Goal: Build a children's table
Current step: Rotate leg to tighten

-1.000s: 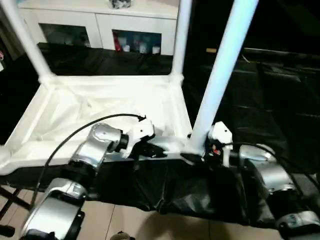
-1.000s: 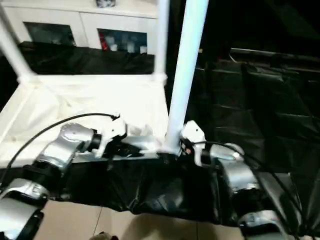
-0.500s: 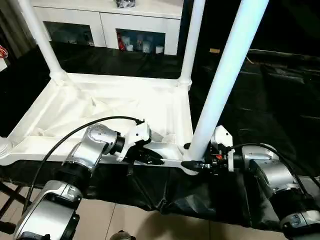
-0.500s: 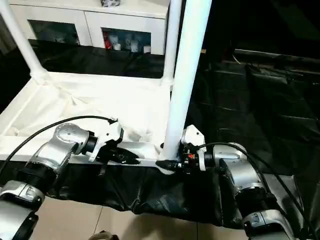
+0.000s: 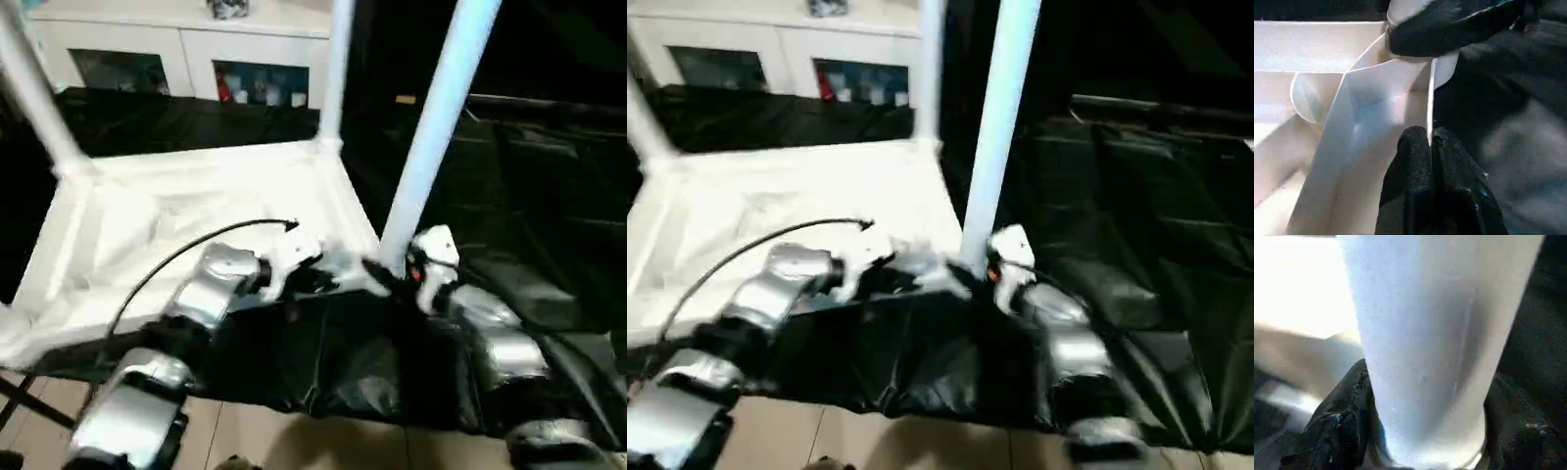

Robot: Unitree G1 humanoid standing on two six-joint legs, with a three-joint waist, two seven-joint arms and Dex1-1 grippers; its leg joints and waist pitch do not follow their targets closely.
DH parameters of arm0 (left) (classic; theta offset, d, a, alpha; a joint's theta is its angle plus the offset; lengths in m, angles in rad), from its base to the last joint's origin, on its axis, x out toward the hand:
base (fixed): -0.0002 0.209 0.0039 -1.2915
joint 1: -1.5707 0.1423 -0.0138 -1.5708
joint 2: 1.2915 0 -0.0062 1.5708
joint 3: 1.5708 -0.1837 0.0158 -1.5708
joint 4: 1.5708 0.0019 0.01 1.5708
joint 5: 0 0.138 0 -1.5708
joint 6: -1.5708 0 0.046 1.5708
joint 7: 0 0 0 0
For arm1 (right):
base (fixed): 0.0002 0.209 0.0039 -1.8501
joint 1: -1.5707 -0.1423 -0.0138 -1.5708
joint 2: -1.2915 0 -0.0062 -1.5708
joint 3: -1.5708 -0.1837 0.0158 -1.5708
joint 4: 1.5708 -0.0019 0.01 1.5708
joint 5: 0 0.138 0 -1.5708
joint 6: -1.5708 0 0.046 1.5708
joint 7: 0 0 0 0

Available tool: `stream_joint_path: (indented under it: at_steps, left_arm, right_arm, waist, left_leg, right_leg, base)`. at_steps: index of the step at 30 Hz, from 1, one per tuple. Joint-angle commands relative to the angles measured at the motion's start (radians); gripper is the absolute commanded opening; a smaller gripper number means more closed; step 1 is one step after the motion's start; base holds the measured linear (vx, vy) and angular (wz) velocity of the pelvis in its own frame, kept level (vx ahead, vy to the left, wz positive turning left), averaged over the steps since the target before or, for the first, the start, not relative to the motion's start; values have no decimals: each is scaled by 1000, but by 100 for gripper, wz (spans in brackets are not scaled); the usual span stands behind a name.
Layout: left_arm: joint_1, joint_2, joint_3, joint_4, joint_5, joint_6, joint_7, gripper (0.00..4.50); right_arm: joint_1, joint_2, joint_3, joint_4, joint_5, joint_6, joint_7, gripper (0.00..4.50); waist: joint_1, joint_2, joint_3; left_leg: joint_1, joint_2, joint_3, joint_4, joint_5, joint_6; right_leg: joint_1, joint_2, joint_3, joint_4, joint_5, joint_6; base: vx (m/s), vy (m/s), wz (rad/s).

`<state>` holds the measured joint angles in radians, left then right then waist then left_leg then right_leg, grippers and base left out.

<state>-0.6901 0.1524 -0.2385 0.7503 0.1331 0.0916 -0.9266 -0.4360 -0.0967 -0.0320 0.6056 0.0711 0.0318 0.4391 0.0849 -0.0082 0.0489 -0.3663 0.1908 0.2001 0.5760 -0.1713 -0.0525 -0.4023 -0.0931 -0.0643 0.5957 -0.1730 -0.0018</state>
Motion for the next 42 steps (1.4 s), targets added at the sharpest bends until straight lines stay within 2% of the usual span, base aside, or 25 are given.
stream_joint_path:
  at_steps: [1,3,5,6,10,11,15,16,17,20,25,28,29,30,32,33,34,36,39,42]
  left_arm:
    - [-20,-90,15,3,-24,6,120,0]
    - [-16,-123,7,-5,-24,10,139,0]
    - [-11,-125,-4,-15,-27,8,118,0]
    - [-11,-125,-4,-15,-27,8,118,0]
    - [7,-86,-14,-49,-40,-14,28,0]
    - [7,-80,-13,-49,-42,-16,21,0]
    - [16,-48,-10,-60,-60,-44,-45,0]
    - [23,-26,-8,-71,-76,-52,-100,0]
    - [23,-17,-9,-74,-80,-55,-118,0]
    - [26,25,-11,-88,-100,-65,-216,0]
    - [16,58,-15,-72,-106,-72,-293,0]
    - [9,84,-25,-70,-117,-72,-345,0]
    - [8,90,-28,-68,-121,-70,-361,0]
    - [6,94,-29,-66,-122,-72,-370,0]
    - [2,104,-32,-58,-121,-76,-394,0]
    - [1,107,-34,-57,-119,-79,-402,0]
    - [2,110,-34,-58,-118,-77,-416,0]
    - [2,112,-34,-60,-118,-75,-425,0]
    - [6,127,-43,-64,-118,-74,-459,0]
    - [9,137,-50,-66,-121,-71,-475,0]
  right_arm:
    - [3,92,57,44,-41,29,-104,267]
    - [3,131,67,41,-61,4,-160,267]
    - [-1,139,66,36,-50,-7,-157,322]
    - [-1,139,66,36,-50,-7,-157,322]
    - [-27,92,45,11,-38,-5,-110,353]
    - [-30,83,44,10,-39,-5,-107,372]
    - [-34,28,35,4,-16,7,-29,372]
    - [-32,-17,44,1,-13,6,39,372]
    - [-30,-35,50,0,-11,6,72,372]
    - [-9,-117,100,-23,-1,2,276,372]
    - [12,-177,136,-73,46,17,482,372]
    - [22,-221,168,-111,89,29,629,372]
    - [22,-229,173,-115,100,33,662,372]
    - [21,-234,175,-115,106,37,683,372]
    - [16,-243,184,-106,113,27,741,372]
    - [15,-245,188,-103,114,26,762,357]
    - [14,-248,194,-106,117,29,780,357]
    - [14,-249,197,-110,120,34,790,347]
    - [15,-251,209,-120,140,59,836,313]
    - [17,-255,217,-116,141,57,853,298]
  waist:
    - [-2,-8,-61]
    - [0,-7,-62]
    - [0,-5,-62]
    - [0,-1,-62]
    - [-1,0,-63]
    - [-2,0,-64]
    - [0,-4,-65]
    - [2,-8,-64]
    - [1,-6,-64]
    - [2,-6,-62]
    - [9,-5,-61]
    - [13,-5,-64]
    - [13,-14,-64]
    - [17,-9,-64]
    - [20,-10,-63]
    - [23,-17,-62]
    - [24,-20,-63]
    - [28,-15,-62]
    - [31,-18,-62]
    - [35,-18,-61]
  left_leg:
    - [15,39,-20,-71,-236,9]
    - [13,37,-19,-70,-233,13]
    - [12,36,-19,-70,-240,21]
    - [12,36,-20,-71,-243,22]
    - [11,38,-21,-71,-245,28]
    - [10,38,-20,-69,-232,33]
    - [8,37,-19,-66,-215,50]
    - [8,37,-17,-64,-205,55]
    - [7,38,-16,-64,-205,62]
    - [8,38,-16,-63,-217,68]
    - [8,44,-16,-64,-223,69]
    - [9,46,-15,-61,-206,75]
    - [8,46,-13,-59,-200,82]
    - [8,47,-14,-59,-197,84]
    - [9,47,-13,-58,-195,83]
    - [8,47,-13,-58,-198,82]
    - [8,47,-13,-58,-198,81]
    - [10,49,-14,-60,-196,76]
    - [11,48,-14,-60,-195,72]
    - [11,49,-14,-60,-195,68]
  right_leg:
    - [37,-58,43,-76,-272,-195]
    - [39,-59,43,-77,-265,-188]
    - [40,-58,43,-78,-264,-183]
    - [41,-58,43,-77,-263,-183]
    - [42,-56,42,-76,-238,-189]
    - [44,-55,42,-71,-205,-198]
    - [48,-57,42,-68,-183,-213]
    - [50,-58,42,-68,-180,-216]
    - [47,-57,42,-68,-182,-220]
    - [49,-56,42,-68,-195,-220]
    - [49,-55,40,-68,-204,-229]
    - [49,-55,39,-60,-167,-246]
    - [49,-55,39,-59,-153,-254]
    - [48,-57,39,-57,-156,-257]
    - [46,-58,39,-59,-165,-259]
    - [47,-59,39,-59,-183,-256]
    - [47,-60,39,-60,-194,-252]
    - [44,-61,39,-61,-208,-248]
    - [44,-60,39,-59,-201,-249]
    - [43,-61,39,-59,-198,-250]
  base:
    - [0,0,0]
    - [0,0,0]
    - [0,0,0]
    - [0,0,0]
    - [0,0,0]
    - [0,0,0]
    - [0,0,0]
    - [0,0,0]
    - [0,0,0]
    - [0,0,0]
    - [0,0,0]
    - [0,0,0]
    - [0,0,0]
    - [0,0,0]
    - [0,0,0]
    - [0,0,0]
    - [0,0,0]
    - [0,0,0]
    - [0,0,0]
    - [0,0,0]
